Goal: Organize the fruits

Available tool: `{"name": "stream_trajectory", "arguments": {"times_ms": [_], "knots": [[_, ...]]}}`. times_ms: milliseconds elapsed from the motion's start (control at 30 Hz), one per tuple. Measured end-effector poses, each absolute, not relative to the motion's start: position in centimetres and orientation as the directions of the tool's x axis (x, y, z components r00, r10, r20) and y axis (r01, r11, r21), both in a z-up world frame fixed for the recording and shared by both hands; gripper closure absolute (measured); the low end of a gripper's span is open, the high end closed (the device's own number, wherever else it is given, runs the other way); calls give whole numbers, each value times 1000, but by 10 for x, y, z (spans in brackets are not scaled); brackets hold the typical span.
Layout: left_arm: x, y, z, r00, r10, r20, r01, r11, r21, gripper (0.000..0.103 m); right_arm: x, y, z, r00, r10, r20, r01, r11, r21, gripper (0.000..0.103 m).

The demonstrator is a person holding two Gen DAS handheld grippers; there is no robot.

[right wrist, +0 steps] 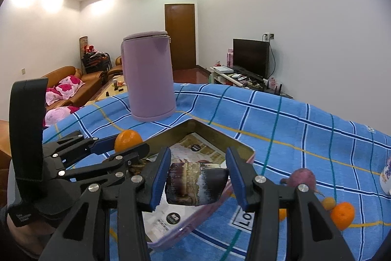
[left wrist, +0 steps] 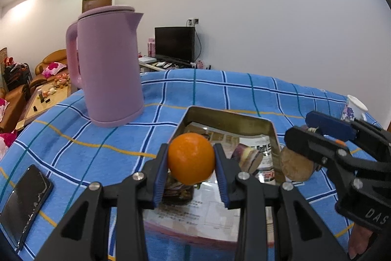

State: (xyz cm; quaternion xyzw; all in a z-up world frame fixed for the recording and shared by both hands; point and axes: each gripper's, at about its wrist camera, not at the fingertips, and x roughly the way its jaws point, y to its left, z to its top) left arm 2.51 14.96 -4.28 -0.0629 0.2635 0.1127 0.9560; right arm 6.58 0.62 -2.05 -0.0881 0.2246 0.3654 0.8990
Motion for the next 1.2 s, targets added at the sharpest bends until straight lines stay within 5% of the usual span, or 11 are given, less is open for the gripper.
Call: {"name": "stream_trajectory", "arguments": {"times_ms": [1200], "knots": [[38, 171, -61, 783, 192, -591, -267, 963, -40, 66, 75, 40, -58, 553, 602, -576, -731, 682, 13, 54]]}}
